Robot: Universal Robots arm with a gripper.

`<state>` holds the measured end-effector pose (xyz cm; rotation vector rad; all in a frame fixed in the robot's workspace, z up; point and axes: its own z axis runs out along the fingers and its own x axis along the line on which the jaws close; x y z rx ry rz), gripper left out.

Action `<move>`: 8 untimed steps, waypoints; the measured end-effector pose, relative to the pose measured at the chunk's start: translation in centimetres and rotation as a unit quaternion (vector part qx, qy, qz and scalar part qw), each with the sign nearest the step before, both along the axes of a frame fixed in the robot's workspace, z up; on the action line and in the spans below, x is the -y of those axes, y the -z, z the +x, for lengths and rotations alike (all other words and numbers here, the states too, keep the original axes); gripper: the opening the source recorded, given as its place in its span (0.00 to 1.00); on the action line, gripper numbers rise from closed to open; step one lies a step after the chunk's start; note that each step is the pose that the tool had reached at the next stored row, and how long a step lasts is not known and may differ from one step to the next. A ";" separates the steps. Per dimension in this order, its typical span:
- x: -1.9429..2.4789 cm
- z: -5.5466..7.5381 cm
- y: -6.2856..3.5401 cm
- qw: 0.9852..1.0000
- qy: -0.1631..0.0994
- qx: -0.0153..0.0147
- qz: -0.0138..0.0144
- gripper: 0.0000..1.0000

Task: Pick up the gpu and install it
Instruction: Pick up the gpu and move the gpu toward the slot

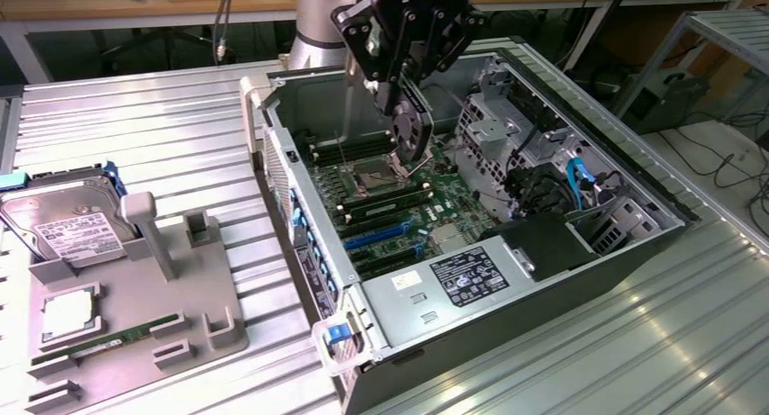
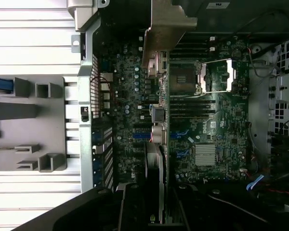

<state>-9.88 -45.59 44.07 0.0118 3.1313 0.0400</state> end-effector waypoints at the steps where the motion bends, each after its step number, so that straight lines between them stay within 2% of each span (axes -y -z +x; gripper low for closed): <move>1: 0.00 0.1 0.00 1.000 0.000 0.000 0.000 0.27; 8: 0.00 1.2 0.01 1.000 0.000 0.000 0.000 0.27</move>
